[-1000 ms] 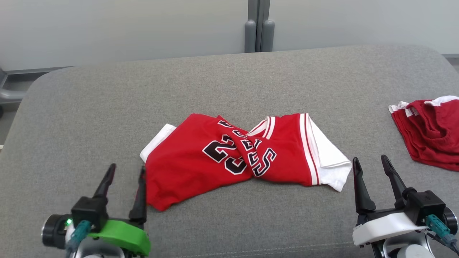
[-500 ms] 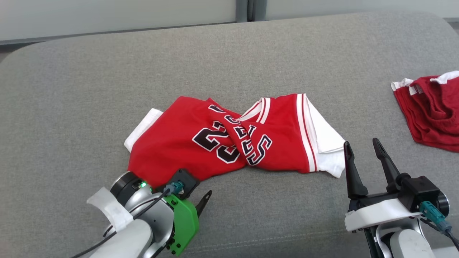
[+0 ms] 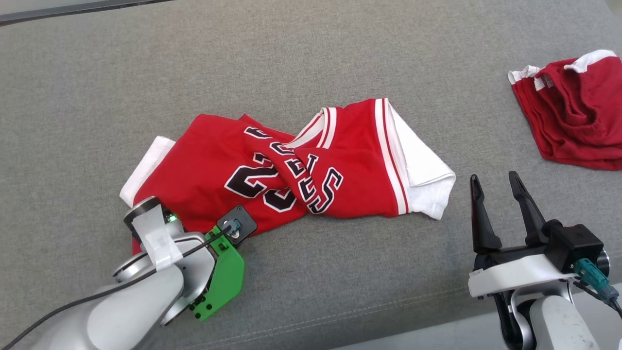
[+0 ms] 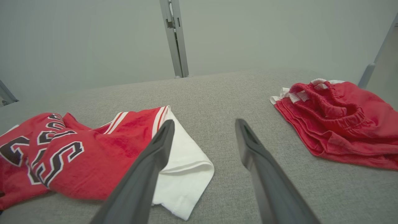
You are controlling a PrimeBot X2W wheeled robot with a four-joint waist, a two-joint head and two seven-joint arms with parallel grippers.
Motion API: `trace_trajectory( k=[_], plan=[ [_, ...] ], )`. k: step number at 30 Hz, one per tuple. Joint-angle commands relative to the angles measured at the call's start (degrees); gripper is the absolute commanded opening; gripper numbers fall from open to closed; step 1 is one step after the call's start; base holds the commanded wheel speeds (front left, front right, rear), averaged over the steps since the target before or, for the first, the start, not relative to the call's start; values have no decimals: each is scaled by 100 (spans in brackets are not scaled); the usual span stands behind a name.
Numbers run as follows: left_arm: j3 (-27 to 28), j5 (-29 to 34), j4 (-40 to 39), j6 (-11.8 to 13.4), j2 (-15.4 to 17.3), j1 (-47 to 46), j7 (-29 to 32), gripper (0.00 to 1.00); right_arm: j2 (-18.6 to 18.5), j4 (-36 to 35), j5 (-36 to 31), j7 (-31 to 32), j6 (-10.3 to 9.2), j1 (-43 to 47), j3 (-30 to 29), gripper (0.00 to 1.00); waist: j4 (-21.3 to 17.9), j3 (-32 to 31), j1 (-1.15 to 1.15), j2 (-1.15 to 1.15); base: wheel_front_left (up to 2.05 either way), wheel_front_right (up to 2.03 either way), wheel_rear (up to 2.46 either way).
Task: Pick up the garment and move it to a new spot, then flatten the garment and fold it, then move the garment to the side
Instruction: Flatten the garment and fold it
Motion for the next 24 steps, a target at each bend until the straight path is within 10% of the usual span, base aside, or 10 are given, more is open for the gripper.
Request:
trace_trajectory(
  k=[1, 11, 19, 24],
  plan=[
    [-236, -68, 1, 19, 187, -128, 142, 0, -11, -25, 19, -22, -7, -64, -12, 100, -29, 55, 0, 0, 0, 0, 0],
    [-1462, -602, -1934, 17, 991, -1414, 635, 0, -13, -61, -20, -23, -7, -44, -97, 100, 83, -14, 0, 0, 0, 0, 0],
    [-1512, -897, -4643, 16, 1577, -1771, 2164, 0, -11, -65, 30, -22, -7, -42, -73, 100, 53, -32, 0, 0, 0, 0, 0],
    [-1521, -1125, -4907, 17, 2061, -2463, 2264, 0, -11, -100, 53, -21, -7, -43, -121, 100, 57, 14, 0, 0, 0, 0, 0]
  ],
)
